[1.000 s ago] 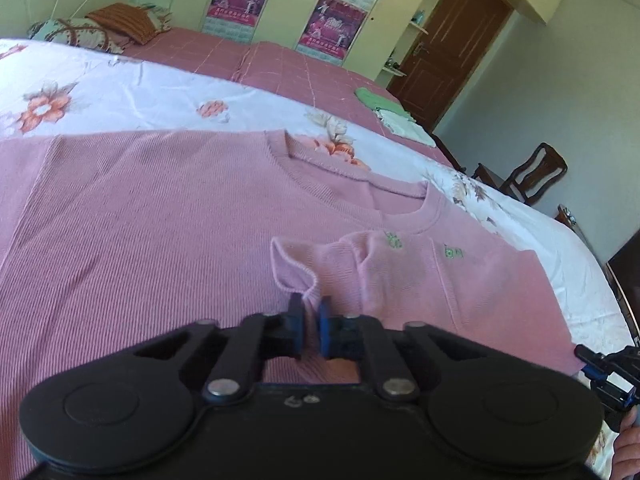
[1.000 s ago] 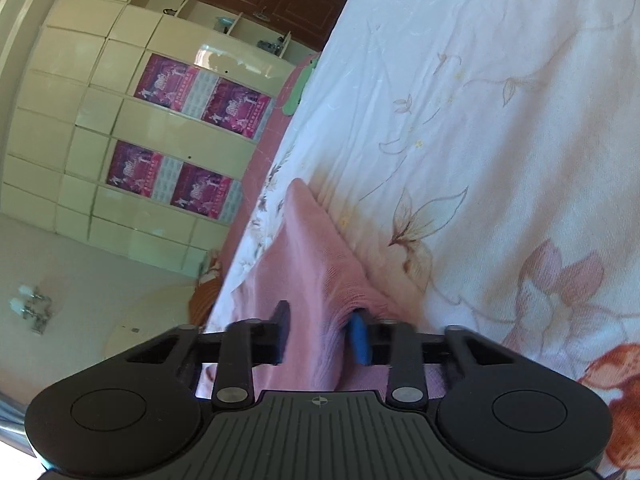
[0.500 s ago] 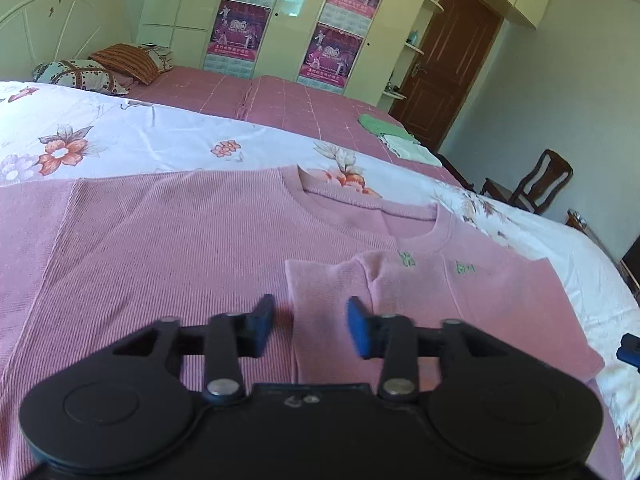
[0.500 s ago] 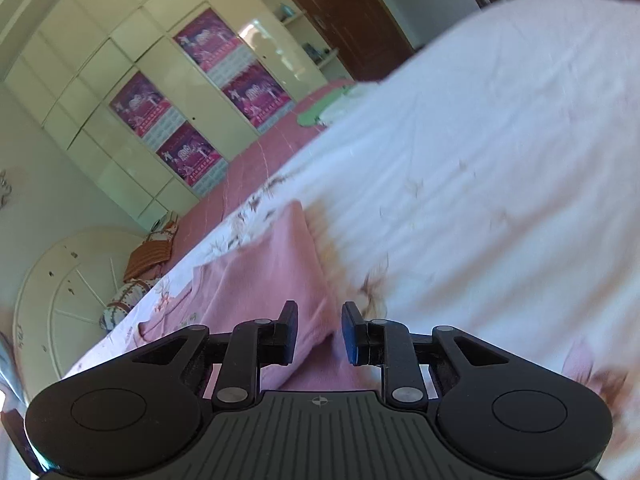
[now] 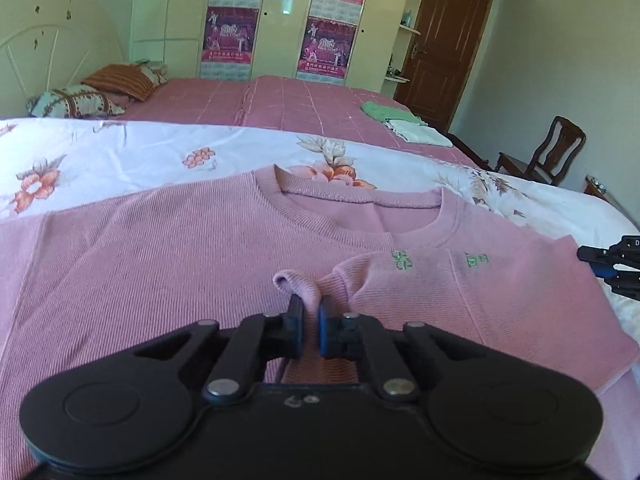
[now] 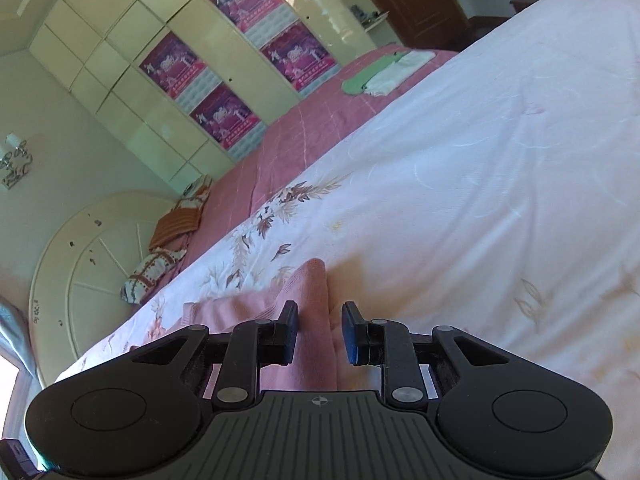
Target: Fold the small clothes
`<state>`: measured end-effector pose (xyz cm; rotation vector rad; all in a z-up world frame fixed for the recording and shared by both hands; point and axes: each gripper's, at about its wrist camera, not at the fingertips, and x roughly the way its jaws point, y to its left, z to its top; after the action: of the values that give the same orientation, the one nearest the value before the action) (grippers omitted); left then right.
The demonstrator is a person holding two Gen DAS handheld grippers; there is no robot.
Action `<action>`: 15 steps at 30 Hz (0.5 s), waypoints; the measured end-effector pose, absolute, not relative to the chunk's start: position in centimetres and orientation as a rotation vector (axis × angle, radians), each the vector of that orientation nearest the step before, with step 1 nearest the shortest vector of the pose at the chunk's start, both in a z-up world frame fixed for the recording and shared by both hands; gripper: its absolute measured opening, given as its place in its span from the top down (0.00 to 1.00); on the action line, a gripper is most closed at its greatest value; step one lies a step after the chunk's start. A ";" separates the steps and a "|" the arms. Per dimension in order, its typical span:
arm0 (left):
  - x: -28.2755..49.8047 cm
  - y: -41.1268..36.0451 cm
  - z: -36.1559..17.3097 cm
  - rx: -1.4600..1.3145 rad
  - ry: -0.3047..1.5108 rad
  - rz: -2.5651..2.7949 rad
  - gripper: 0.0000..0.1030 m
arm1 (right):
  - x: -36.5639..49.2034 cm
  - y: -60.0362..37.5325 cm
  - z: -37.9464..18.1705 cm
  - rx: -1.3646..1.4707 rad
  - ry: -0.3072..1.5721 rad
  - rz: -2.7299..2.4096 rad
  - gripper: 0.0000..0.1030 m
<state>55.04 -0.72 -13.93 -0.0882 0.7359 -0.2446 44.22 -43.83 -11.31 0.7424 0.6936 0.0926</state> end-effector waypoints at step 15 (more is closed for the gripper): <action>51.4 0.8 -11.4 -0.117 0.568 -0.082 0.55 | 43.1 -42.8 -10.4 0.504 0.650 0.101 0.97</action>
<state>51.39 0.77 -11.36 -0.1169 0.5684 -0.0818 43.07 -42.78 -10.44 0.5037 0.6504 0.1006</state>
